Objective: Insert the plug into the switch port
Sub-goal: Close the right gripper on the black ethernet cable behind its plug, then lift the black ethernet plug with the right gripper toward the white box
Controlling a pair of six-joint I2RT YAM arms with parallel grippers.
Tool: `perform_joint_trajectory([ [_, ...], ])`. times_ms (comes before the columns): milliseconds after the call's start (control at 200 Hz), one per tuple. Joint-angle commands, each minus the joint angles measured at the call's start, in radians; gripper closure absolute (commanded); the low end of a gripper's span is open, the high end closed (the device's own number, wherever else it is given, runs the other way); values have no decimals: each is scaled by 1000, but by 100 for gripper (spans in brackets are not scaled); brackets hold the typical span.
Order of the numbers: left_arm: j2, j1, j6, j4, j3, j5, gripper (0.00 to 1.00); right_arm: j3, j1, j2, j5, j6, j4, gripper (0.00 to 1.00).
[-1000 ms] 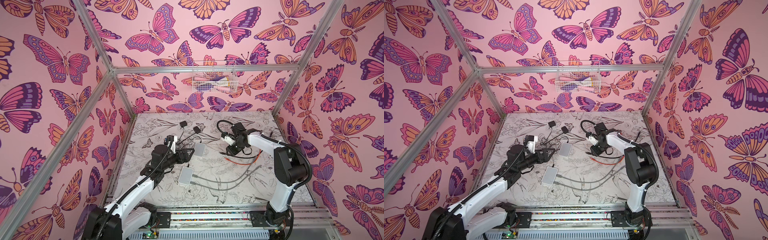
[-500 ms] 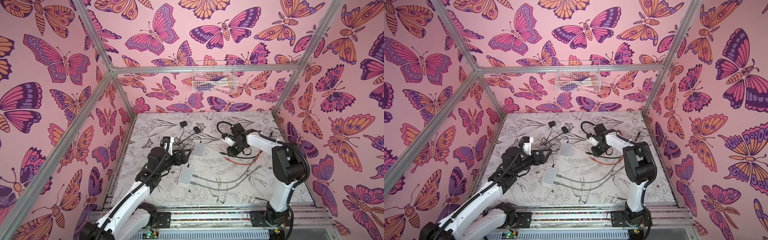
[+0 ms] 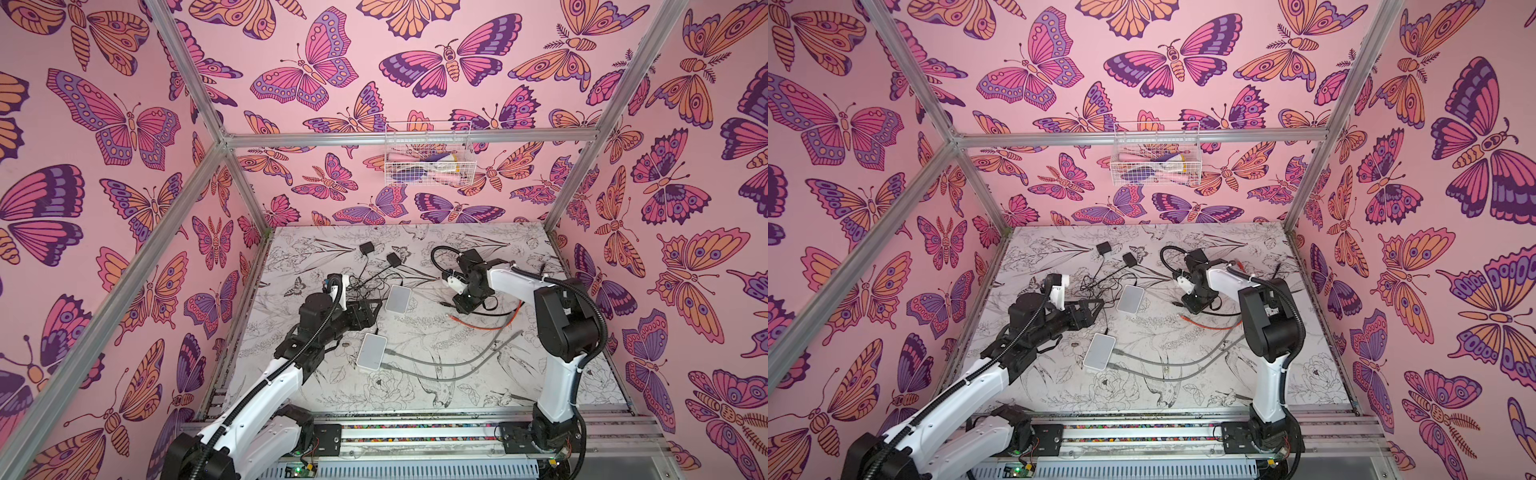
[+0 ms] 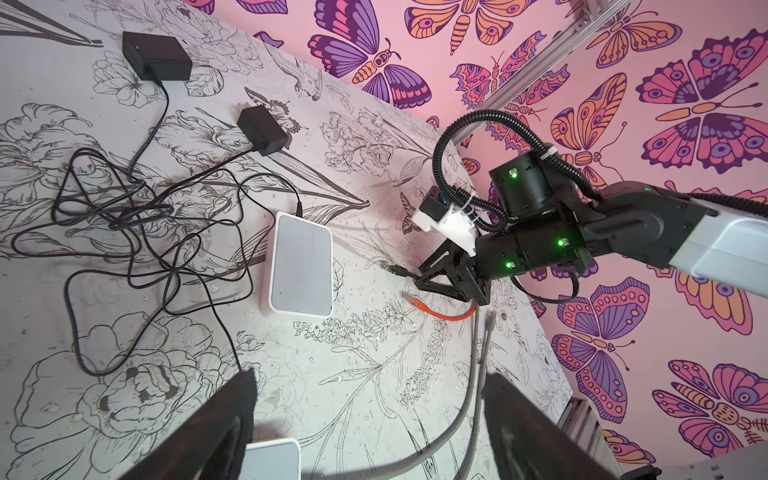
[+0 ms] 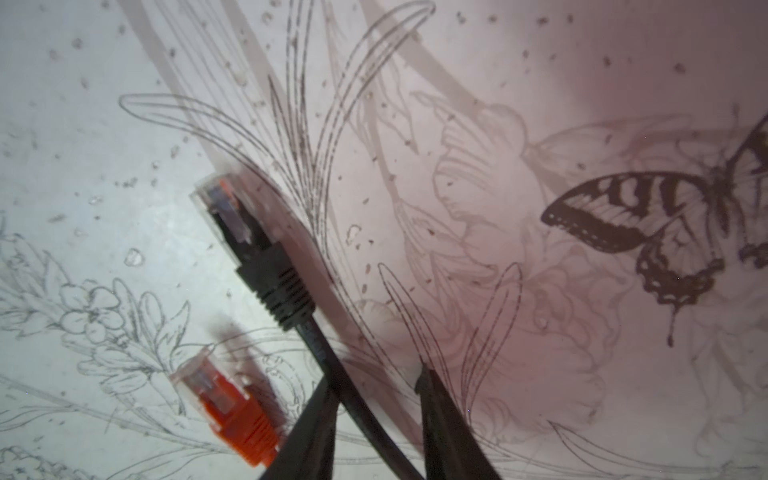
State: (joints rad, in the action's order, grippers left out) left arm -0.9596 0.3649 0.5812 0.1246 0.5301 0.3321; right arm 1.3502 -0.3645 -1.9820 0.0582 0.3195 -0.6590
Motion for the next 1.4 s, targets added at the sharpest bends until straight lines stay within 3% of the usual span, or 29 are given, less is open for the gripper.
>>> perform_joint_trajectory([
  [0, -7, -7, -13, 19, -15, -3, 15, 46, -25, -64, 82, 8, -63, 77],
  [80, -8, -7, -10, 23, -16, 0, 17, 97, -32, -102, 127, -6, -133, 88],
  [235, -7, -7, 2, 44, -22, 17, 20, 73, -59, -76, 69, -32, -70, 92],
  [356, -2, -7, 16, 82, -39, 34, 21, -42, -111, 49, -56, -54, 121, 94],
  [536, -15, -6, 49, 184, -71, 90, 25, -201, -182, 288, -130, -34, 340, 98],
  [872, -157, 59, 109, 495, -83, 216, 28, -380, -259, 566, 49, -7, 476, 100],
  [1072, -286, 149, 96, 638, -46, 227, 30, -413, -262, 621, 198, -53, 493, 100],
  [1398, -457, 175, 183, 883, -32, 269, 33, -396, -263, 630, 366, -69, 420, 100],
])
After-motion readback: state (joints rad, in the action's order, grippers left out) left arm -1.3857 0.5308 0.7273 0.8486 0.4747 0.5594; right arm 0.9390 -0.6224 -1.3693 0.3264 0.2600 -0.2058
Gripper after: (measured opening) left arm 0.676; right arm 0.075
